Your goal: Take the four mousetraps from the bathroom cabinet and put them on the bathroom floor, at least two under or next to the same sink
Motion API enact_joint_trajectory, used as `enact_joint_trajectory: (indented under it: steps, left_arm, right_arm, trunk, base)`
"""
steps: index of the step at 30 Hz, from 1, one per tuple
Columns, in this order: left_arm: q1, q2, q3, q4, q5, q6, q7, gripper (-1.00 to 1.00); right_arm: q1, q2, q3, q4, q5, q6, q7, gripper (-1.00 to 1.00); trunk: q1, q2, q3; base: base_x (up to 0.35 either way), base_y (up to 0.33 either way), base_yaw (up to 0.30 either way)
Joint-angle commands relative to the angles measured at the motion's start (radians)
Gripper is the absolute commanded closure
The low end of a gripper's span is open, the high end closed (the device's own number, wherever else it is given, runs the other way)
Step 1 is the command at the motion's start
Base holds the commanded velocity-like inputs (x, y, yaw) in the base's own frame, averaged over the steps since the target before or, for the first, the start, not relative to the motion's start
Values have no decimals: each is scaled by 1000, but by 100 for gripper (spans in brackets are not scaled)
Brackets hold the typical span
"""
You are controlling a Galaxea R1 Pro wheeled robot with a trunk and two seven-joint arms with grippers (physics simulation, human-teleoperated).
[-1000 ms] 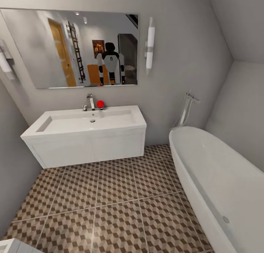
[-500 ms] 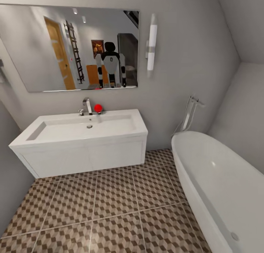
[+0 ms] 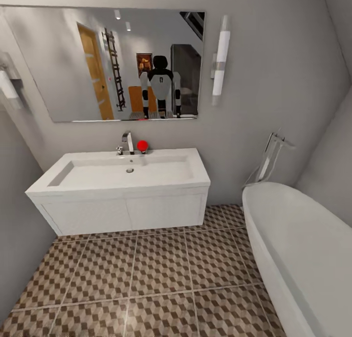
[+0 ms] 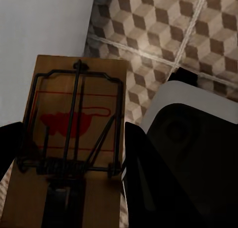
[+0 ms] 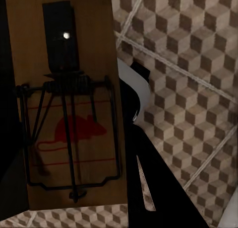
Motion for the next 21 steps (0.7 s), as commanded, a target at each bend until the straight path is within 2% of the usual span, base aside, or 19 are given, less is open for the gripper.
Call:
enact_joint_trajectory:
  steps: [1, 14, 21]
  left_arm:
    - [-1, 0, -8, 1, 1, 6, 2, 100]
    - [-1, 0, -8, 1, 1, 6, 2, 100]
    - [-1, 0, -9, 1, 1, 8, 1, 100]
  right_arm:
    - [-1, 0, -2, 3, 7, -7, 1, 100]
    - [-1, 0, -2, 3, 7, -7, 1, 100]
    - [-1, 0, -2, 3, 7, -7, 1, 100]
  trunk:
    - [0, -1, -1]
    - [0, -1, -1]
    - [0, -1, -1]
  base:
    - [5, 0, 287]
    - [1, 0, 287]
    - [175, 45, 61]
